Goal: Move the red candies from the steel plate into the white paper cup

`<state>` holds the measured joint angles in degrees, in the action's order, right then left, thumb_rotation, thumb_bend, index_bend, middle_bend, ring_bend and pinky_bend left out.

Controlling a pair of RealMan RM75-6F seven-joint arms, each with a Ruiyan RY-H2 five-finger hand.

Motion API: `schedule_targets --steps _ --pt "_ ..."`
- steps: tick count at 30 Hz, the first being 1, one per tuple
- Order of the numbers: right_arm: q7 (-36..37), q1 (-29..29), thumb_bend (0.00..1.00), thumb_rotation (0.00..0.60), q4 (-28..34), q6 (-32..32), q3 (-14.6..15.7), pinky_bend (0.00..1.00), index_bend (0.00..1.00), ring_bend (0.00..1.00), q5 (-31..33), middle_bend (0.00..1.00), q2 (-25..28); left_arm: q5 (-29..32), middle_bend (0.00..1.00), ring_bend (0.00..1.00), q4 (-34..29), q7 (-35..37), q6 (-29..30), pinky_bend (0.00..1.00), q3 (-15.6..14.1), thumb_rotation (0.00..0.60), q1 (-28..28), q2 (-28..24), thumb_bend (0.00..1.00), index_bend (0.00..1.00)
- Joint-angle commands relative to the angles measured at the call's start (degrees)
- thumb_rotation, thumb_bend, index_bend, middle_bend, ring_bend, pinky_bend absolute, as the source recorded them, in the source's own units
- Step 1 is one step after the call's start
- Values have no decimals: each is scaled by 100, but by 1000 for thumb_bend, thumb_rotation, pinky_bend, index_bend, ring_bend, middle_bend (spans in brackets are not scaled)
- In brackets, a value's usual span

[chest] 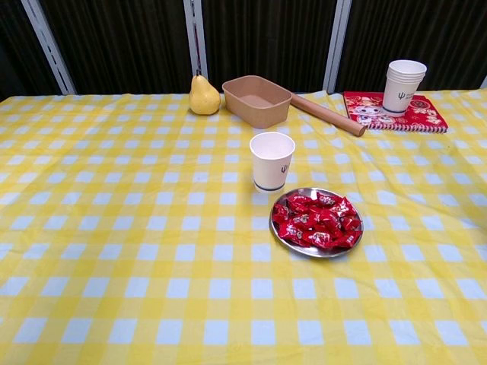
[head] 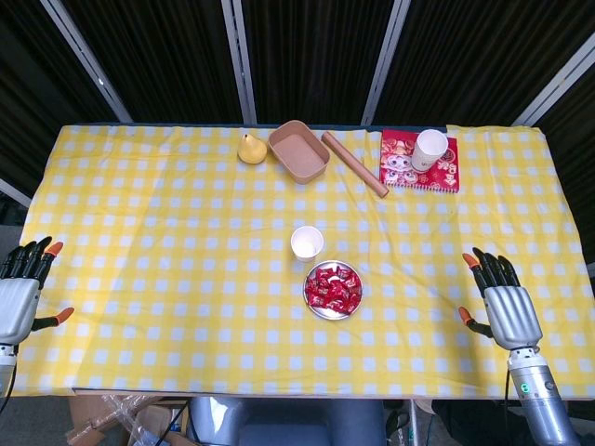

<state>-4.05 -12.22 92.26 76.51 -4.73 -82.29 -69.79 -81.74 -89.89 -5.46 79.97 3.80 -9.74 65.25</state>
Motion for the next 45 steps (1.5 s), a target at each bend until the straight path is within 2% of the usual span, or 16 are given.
schedule_targets --steps 1,14,16,17,18,19,21,24,28,31,36,40,45 --pt "8 -2 361 600 -3 0 2 0 0 0 -8 0 -2 15 0 0 -2 4 -5 0 4 600 1 0 0 0" --pt "-7 18 361 600 69 36 32 0 0 0 -52 0 3 16 0 0 -12 24 -17 0 -1 600 -2 -7 0 0" --pt "16 17 360 600 100 43 32 40 0 0 -69 0 7 20 0 0 -15 16 -31 0 -1 600 -9 -7 0 0" --pt "27 14 361 600 125 52 32 108 0 17 -88 3 11 18 0 0 -16 11 -31 0 -2 600 -10 -7 0 0" --pt "37 11 361 600 144 70 27 236 0 78 -113 39 12 17 0 0 -16 12 -28 0 -1 600 -9 -6 0 0" --pt "46 7 361 600 169 90 19 362 0 184 -136 126 8 15 0 0 -18 18 -21 0 -1 600 -7 -6 0 0" --pt "55 -23 361 600 259 109 -8 575 0 418 -188 360 2 14 0 0 -22 43 -10 0 2 600 -2 -5 0 0" --pt "-8 -121 361 600 497 14 -58 777 1 671 -190 638 2 13 0 0 -26 74 -5 0 4 600 1 -6 0 0" --pt "-511 -416 361 600 1010 -409 -147 907 52 845 -42 823 -13 21 0 0 -40 51 -40 0 1 600 -16 -3 0 1" --pt "-1211 -731 361 600 1424 -826 -264 962 130 917 281 899 -156 32 0 0 -41 32 -54 0 2 600 -23 0 0 3" --pt "-2401 -1257 361 600 1708 -1262 -527 979 173 944 1196 930 -765 37 0 0 -39 69 -70 0 -2 600 -25 -13 0 10" --pt "-3183 -1618 361 600 1660 -1333 -626 979 199 945 2000 931 -1409 41 0 0 -32 132 -84 0 -5 600 -22 -36 0 12" --pt "-3797 -1930 360 600 1417 -1213 -621 979 278 944 2613 931 -2094 41 0 0 -28 214 -133 0 -15 600 -35 -63 0 15"
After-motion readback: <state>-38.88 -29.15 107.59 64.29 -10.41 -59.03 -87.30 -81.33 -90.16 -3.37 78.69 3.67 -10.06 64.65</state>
